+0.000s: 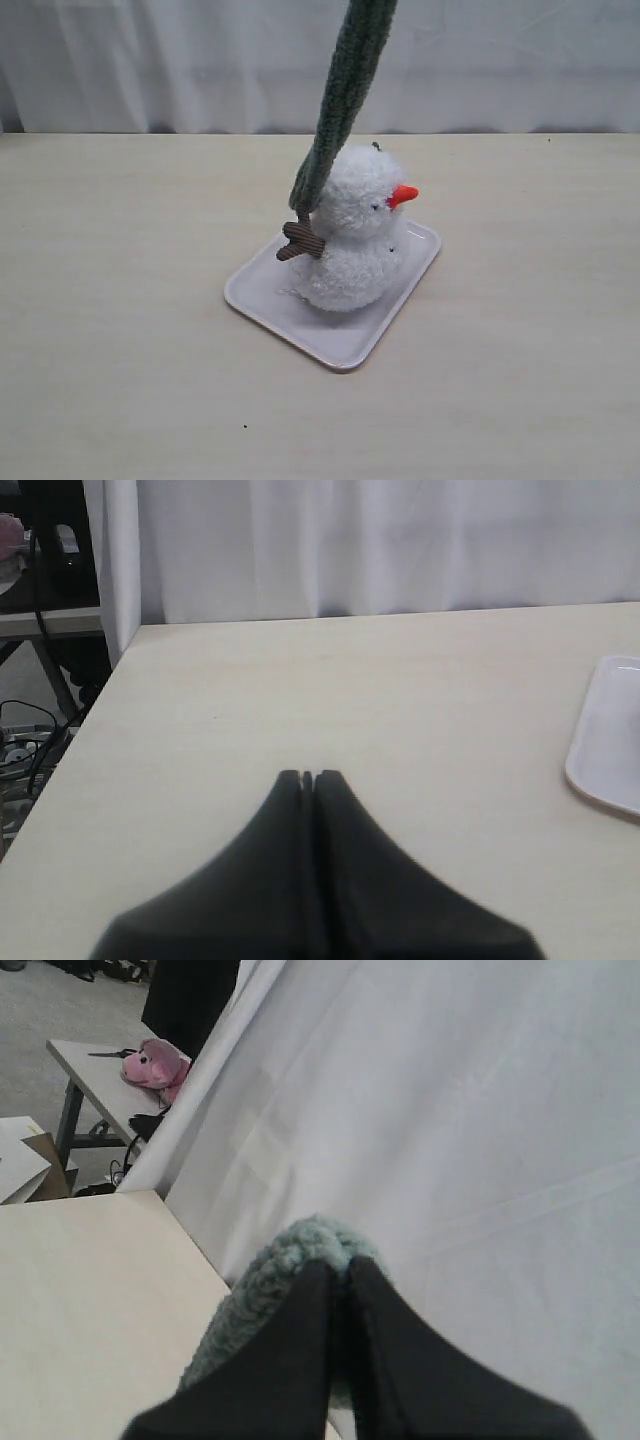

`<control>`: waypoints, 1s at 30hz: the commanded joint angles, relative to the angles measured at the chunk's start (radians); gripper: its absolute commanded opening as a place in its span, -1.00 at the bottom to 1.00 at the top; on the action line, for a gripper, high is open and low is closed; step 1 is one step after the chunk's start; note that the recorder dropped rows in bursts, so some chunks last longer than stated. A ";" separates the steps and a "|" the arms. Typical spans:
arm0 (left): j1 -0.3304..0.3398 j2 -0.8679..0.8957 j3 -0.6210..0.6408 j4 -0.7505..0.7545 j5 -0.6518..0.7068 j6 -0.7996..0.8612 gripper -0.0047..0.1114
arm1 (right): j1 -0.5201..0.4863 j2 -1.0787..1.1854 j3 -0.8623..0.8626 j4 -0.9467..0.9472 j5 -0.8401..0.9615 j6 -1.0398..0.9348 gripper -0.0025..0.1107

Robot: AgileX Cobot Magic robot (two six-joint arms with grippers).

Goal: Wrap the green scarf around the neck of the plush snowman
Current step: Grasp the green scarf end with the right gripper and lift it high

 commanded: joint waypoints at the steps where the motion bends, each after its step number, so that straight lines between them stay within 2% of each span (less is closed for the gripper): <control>1: 0.000 -0.003 0.003 -0.002 -0.013 -0.002 -0.92 | 0.001 -0.057 0.006 0.001 0.075 0.004 -0.88; 12: 0.000 -0.003 0.003 -0.002 -0.013 -0.002 -0.92 | 0.001 -0.186 0.006 -0.031 0.165 0.007 -0.88; 20: 0.000 -0.003 0.003 -0.002 -0.013 -0.002 -0.92 | 0.001 -0.178 0.047 -0.031 0.252 0.110 -0.88; 24: 0.000 -0.003 0.003 -0.002 -0.013 -0.002 -0.92 | 0.001 -0.152 0.141 -0.031 0.203 0.108 -0.88; 30: 0.000 -0.003 0.003 -0.002 -0.013 -0.002 -0.92 | 0.001 -0.091 0.275 -0.043 0.002 0.108 -0.88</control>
